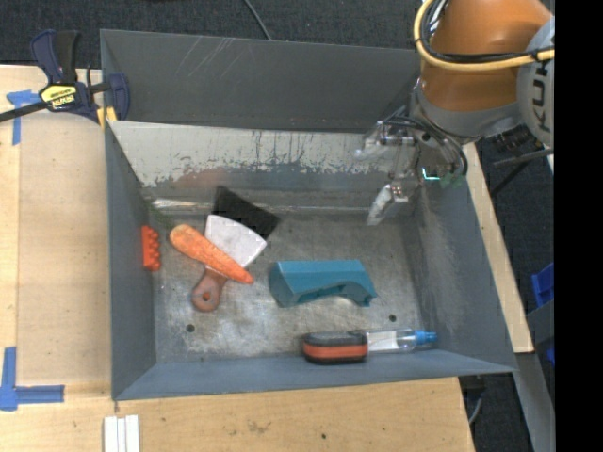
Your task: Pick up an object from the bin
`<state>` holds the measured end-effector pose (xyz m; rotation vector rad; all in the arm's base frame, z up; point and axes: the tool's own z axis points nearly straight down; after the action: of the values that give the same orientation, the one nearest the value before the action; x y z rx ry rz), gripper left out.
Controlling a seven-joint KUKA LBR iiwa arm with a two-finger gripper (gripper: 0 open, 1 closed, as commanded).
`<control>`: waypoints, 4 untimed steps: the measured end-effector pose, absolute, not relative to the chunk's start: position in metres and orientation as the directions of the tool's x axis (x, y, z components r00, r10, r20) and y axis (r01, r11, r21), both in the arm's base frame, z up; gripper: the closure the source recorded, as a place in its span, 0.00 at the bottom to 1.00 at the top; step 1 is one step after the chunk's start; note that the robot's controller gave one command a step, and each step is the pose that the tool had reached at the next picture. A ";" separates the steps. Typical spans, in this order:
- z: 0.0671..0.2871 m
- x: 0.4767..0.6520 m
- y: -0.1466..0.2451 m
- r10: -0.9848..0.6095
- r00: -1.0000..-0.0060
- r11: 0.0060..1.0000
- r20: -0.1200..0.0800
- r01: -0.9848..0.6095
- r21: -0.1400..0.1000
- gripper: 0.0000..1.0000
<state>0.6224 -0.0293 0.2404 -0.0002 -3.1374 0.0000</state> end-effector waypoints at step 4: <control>0.150 0.550 0.003 -0.052 -0.999 0.999 -0.001 -0.052 0.000 0.00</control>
Offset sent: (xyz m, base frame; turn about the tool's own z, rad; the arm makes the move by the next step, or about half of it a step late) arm -0.0293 0.0166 -0.0974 -0.0581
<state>0.5498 0.0026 0.1503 0.0820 -3.1410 -0.0007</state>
